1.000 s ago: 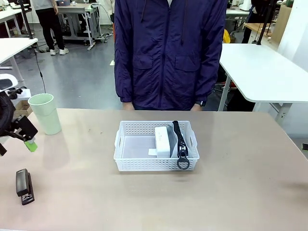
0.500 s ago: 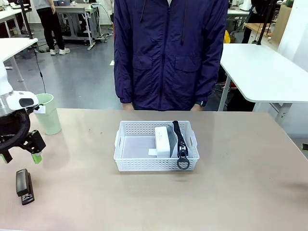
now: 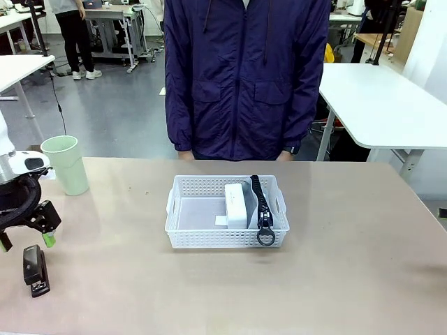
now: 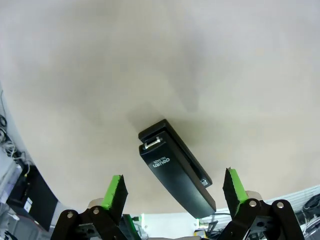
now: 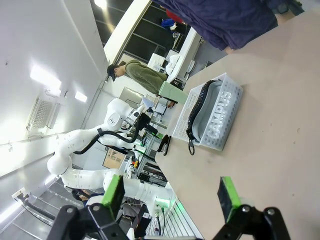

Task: Efficiently arrange items inside the basket to fit them all.
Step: Pick up the Stapler and place it inside the Organizing basket.

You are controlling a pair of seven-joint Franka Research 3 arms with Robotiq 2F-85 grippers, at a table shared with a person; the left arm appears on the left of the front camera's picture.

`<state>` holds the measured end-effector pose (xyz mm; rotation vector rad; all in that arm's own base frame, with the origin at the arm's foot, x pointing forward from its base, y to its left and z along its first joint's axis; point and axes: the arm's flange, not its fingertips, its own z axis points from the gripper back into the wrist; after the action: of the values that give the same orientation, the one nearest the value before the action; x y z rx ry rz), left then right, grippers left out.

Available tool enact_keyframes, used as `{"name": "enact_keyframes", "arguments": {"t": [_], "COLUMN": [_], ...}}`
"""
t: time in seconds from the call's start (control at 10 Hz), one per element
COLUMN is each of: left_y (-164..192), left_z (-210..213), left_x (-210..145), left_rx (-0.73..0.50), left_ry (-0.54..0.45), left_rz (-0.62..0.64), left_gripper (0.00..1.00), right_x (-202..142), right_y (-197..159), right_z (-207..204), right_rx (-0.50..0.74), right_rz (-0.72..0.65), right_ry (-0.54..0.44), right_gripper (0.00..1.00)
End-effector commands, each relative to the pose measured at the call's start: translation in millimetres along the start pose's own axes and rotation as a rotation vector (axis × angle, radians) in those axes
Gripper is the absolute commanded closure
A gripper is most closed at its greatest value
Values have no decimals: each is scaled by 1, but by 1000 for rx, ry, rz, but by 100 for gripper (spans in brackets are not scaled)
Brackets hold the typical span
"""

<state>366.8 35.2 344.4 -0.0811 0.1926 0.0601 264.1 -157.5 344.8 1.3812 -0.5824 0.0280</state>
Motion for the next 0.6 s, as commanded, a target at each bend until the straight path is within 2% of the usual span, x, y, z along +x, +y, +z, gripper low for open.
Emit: {"name": "enact_keyframes", "arguments": {"t": [0.0, 0.3, 0.5], "left_y": [-1, -2, -4], "left_z": [-36, -42, -40], "left_x": [-47, -43, -47], "left_rx": [14, -33, -81], "left_ry": [-5, 22, -41], "left_rz": [29, 314, 412], "left_gripper": [0, 0, 0], "right_x": [1, 1, 1], "right_y": [5, 5, 5], "right_z": [-1, -1, -1], "right_rx": [12, 12, 12], "right_rz": [-5, -5, -5], "right_ry": [-12, -12, -12], "right_gripper": [0, 0, 0]}}
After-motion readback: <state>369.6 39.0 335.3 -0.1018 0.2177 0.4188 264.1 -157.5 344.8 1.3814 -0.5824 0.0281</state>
